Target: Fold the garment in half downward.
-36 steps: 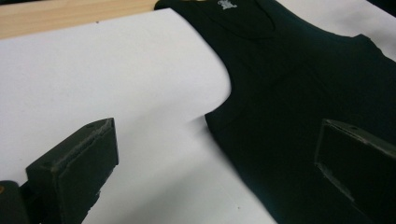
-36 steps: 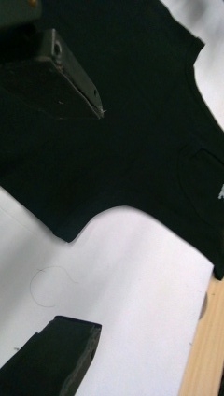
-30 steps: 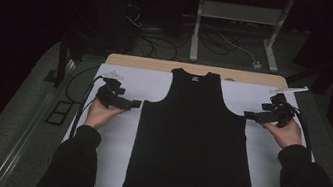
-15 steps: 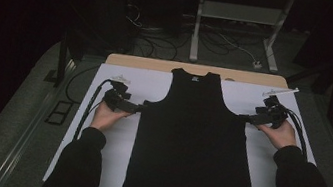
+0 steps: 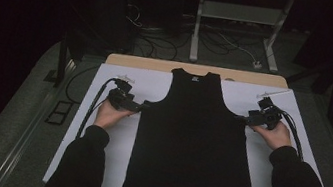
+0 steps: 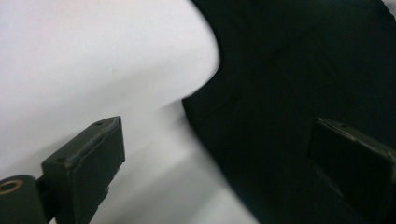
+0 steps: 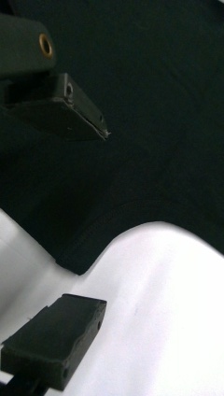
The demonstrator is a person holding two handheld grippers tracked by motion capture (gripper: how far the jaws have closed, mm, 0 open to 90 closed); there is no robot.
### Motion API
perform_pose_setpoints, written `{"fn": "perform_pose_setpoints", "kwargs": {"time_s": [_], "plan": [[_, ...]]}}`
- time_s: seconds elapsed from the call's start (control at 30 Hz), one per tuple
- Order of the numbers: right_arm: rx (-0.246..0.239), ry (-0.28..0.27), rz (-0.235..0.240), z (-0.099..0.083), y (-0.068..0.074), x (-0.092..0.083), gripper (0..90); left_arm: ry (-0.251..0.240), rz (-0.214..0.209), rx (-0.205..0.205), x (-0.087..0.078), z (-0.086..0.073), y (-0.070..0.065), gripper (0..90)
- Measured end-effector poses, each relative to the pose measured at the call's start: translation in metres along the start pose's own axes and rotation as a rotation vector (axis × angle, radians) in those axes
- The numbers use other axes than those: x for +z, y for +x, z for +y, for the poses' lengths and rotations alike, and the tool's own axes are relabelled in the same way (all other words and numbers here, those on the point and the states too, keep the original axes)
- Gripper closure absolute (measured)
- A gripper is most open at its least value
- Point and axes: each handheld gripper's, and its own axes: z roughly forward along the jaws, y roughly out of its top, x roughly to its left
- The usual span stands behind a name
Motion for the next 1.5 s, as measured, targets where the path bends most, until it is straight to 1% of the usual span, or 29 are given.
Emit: {"fn": "perform_pose_setpoints", "kwargs": {"time_s": [0.1,0.13,0.23,0.27,0.33,0.4,0.43,0.5,0.53,0.57,0.63,0.7,0.77,0.83,0.9,0.97,1.03,1.07,1.1,1.13,1.17,1.23,1.27,1.3,1.37,1.47,1.5], "plan": [[0.006,0.007,-0.003,0.0,-0.001,0.002,18.3,0.025,-0.006,0.005,0.006,0.002,0.0,6.5],[0.008,0.01,-0.006,0.0,-0.001,0.003,20.5,0.037,-0.006,0.015,0.007,0.002,0.0,7.4],[0.017,0.012,-0.015,-0.001,-0.002,0.003,25.9,0.037,-0.004,0.02,0.011,0.004,-0.002,12.3],[0.021,0.012,-0.018,-0.001,-0.003,0.004,27.8,0.031,-0.006,0.007,0.013,0.004,-0.003,13.1],[0.032,0.017,-0.028,-0.002,-0.005,0.004,33.1,0.039,-0.005,0.003,0.016,0.005,-0.002,14.9],[0.042,0.019,-0.035,-0.002,-0.006,0.005,39.6,0.039,0.002,-0.002,0.018,0.005,-0.002,19.0],[0.044,0.02,-0.048,-0.002,-0.006,0.005,41.5,0.042,0.006,0.003,0.018,0.005,-0.001,20.9],[0.044,0.019,-0.068,-0.002,-0.007,0.005,45.2,0.038,0.007,-0.014,0.017,0.005,0.0,25.1],[0.048,0.019,-0.076,-0.002,-0.007,0.005,47.2,0.032,0.015,-0.028,0.018,0.005,0.001,27.6],[0.045,0.014,-0.086,-0.002,-0.008,0.006,48.9,0.039,0.025,-0.022,0.018,0.004,0.003,29.8],[0.055,0.012,-0.088,-0.002,-0.009,0.005,53.0,0.04,0.034,-0.026,0.017,0.004,0.004,35.4],[0.054,0.012,-0.09,-0.002,-0.009,0.006,57.1,0.036,0.042,-0.029,0.018,0.004,0.005,39.1],[0.053,0.017,-0.095,-0.003,-0.01,0.007,58.5,0.035,0.04,-0.039,0.018,0.004,0.005,43.2],[0.052,0.015,-0.097,-0.003,-0.01,0.008,61.3,0.032,0.043,-0.04,0.018,0.004,0.006,46.5],[0.053,0.01,-0.091,-0.003,-0.01,0.009,65.1,0.026,0.035,-0.047,0.019,0.004,0.006,50.1],[0.038,0.011,-0.094,-0.003,-0.008,0.01,66.5,0.022,0.028,-0.049,0.02,0.004,0.006,53.4],[0.03,0.013,-0.087,-0.003,-0.007,0.011,71.4,0.023,0.029,-0.045,0.02,0.004,0.005,56.6],[0.021,0.013,-0.089,-0.003,-0.007,0.011,74.3,0.019,0.025,-0.051,0.021,0.004,0.004,59.8],[0.022,0.015,-0.085,-0.003,-0.007,0.011,78.2,0.02,0.018,-0.052,0.022,0.004,0.004,61.9],[0.024,0.017,-0.077,-0.003,-0.008,0.011,80.1,0.018,0.021,-0.061,0.022,0.003,0.002,64.3],[0.026,0.016,-0.072,-0.003,-0.008,0.011,81.3,0.019,0.031,-0.059,0.023,0.003,0.002,67.0],[0.033,0.018,-0.068,-0.003,-0.007,0.011,82.9,0.025,0.055,-0.059,0.023,0.004,0.002,76.3],[0.032,0.016,-0.067,-0.003,-0.008,0.01,83.2,0.029,0.056,-0.059,0.022,0.003,0.004,81.0],[0.033,0.014,-0.062,-0.003,-0.008,0.01,83.4,0.031,0.046,-0.062,0.022,0.003,0.005,83.1],[0.042,0.011,-0.042,-0.004,-0.009,0.009,83.7,0.028,0.031,-0.065,0.022,0.002,0.004,84.1],[0.068,-0.012,-0.009,-0.007,-0.01,0.005,83.9,0.033,0.035,-0.039,0.02,0.001,0.002,85.2],[0.071,-0.025,-0.001,-0.008,-0.01,0.003,84.0,0.024,0.039,-0.031,0.019,0.001,0.001,85.3]]}}
